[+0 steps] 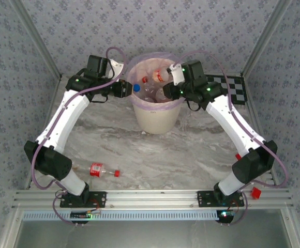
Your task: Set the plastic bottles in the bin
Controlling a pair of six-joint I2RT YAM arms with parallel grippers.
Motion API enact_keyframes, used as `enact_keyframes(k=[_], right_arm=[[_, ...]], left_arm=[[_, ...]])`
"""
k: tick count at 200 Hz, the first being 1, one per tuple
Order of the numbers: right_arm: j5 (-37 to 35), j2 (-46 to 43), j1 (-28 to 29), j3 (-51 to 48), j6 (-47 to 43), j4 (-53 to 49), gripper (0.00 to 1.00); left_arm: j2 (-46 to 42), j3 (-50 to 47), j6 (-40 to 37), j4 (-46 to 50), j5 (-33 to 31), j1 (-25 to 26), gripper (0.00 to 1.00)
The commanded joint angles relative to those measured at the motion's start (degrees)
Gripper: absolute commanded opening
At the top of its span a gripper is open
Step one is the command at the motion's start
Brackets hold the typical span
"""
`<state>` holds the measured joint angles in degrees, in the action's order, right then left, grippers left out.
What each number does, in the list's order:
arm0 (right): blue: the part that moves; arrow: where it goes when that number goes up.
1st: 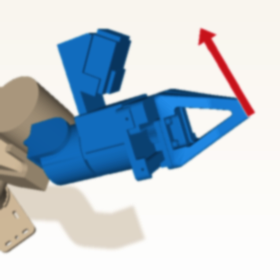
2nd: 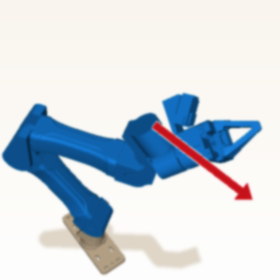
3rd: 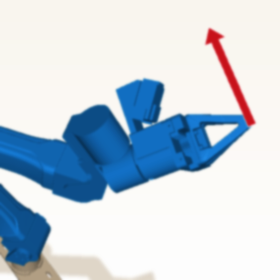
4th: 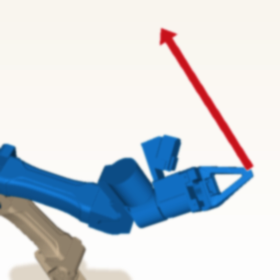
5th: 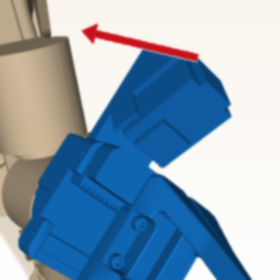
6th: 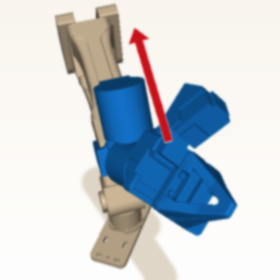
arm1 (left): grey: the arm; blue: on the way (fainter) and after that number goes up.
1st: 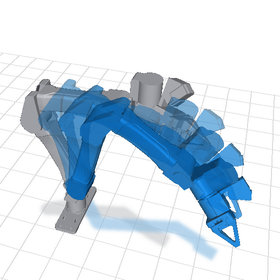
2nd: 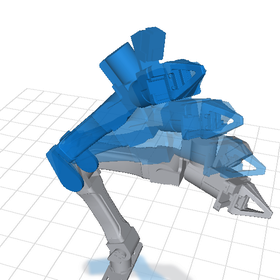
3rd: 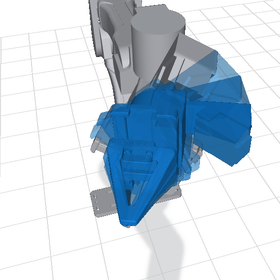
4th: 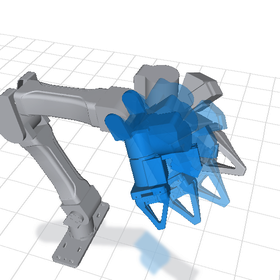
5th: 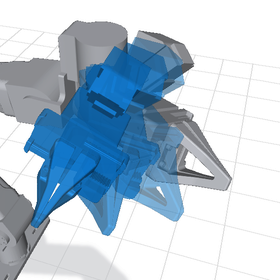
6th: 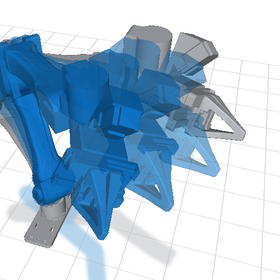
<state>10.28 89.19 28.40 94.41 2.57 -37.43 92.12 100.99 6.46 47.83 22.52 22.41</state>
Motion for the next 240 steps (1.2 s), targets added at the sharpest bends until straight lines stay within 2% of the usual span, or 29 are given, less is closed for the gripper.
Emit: enact_keyframes(k=[1,37,65,70,86,114,136,168,184,203,220,240], right_arm=[[-0.9,-1.4,1.5,0.9,-0.3,-3.3,0.25],[-2.8,-0.3,1.8,4.7,-0.5,-1.1,0.32],[-6.6,-2.5,0.4,7.8,-0.3,1.1,0.44],[-6.9,-2.8,-0.2,8.3,-0.3,1.5,0.49],[-6.6,-3.7,-2.5,9.6,0.5,2.7,0.54],[-6.4,-3.8,-7.2,9.8,2.7,6.8,0.54],[-4.5,-1.8,-10.6,9.1,5.6,10.3,0.50],[1.7,5.4,-11.3,12.2,7.5,10.8,0.46],[2.6,8.8,-10.7,14.0,7.5,10.8,0.45],[2.5,11.5,-10.1,15.1,7.0,10.0,0.43],[2.4,11.4,-9.5,13.0,6.5,10.0,0.42],[1.9,9.9,-8.9,9.2,6.3,11.7,0.41]], left_arm=[[2.7,-1.7,-2.0,8.9,-0.6,0.7,0.29],[2.1,-2.5,-1.9,8.2,-0.1,0.7,0.35],[0.4,-3.3,-1.9,7.2,-0.1,0.7,0.48],[0.1,-3.4,-1.8,6.9,-0.1,0.7,0.51],[-1.4,-3.4,-1.3,5.6,0.1,0.7,0.59],[-4.2,-3.0,-0.5,3.4,-0.3,0.7,0.73],[-5.9,-2.6,0.1,2.3,-0.9,0.7,0.84],[-7.9,-3.0,1.3,1.8,-2.3,0.7,0.97],[-9.4,-4.0,2.4,1.8,-4.5,0.6,0.99],[-11.6,-6.4,5.3,3.3,-10.9,0.4,0.99],[-14.7,-11.1,9.9,4.7,-15.9,-0.1,0.99],[-19.6,-18.5,15.9,5.3,-18.4,-0.9,0.99]])
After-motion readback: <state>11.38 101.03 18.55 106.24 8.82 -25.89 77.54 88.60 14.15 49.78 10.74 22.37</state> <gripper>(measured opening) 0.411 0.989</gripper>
